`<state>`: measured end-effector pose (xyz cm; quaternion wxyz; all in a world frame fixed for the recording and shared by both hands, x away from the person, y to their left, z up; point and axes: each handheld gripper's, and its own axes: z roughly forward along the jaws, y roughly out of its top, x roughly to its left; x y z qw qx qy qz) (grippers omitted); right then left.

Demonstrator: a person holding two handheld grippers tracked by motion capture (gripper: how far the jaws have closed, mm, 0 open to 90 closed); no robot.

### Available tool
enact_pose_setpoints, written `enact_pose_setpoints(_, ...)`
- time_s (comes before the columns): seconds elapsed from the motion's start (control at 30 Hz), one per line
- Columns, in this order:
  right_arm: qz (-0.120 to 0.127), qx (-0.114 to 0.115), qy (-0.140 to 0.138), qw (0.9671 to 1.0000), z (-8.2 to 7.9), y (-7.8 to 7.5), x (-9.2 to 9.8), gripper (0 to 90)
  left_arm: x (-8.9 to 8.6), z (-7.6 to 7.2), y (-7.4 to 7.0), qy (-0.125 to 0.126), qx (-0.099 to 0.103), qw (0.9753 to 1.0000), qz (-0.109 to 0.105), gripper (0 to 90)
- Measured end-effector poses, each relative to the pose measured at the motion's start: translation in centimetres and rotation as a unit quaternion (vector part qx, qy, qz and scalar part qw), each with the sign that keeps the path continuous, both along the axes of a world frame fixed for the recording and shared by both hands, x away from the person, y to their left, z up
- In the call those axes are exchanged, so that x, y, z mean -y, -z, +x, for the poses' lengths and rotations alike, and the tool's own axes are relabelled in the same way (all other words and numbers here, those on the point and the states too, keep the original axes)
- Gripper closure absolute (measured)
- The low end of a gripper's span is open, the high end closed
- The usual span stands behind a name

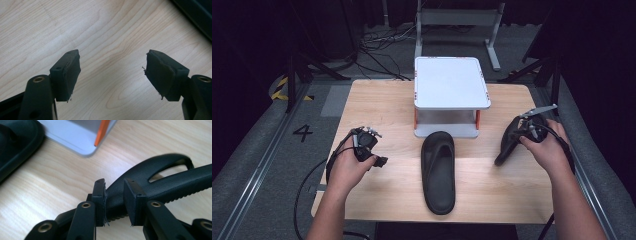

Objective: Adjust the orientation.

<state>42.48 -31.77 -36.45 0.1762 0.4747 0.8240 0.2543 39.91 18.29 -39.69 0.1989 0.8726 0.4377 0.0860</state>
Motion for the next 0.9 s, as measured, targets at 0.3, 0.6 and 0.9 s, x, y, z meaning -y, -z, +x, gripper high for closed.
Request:
enact_pose_setpoints(0.3, 0.002, -0.025, 0.047, 0.9986, -3.5, 1.8, 3.5, 68.2, 2.1, 1.3, 0.1, 0.022, -0.004, 0.9997, -0.002, 27.7)
enact_pose_setpoints(0.6, 0.018, 0.011, 0.111, 0.9936, -3.0, 2.3, 7.0, 41.2, 2.2, 1.4, 0.2, 0.022, -0.007, 0.9997, -0.001, 27.7)
enact_pose_setpoints(0.9, -0.010, -0.047, 0.159, 0.9861, 0.9, 4.2, 9.4, 39.4, 1.1, 1.0, 0.3, 0.010, -0.007, 0.9999, -0.001, 27.8)
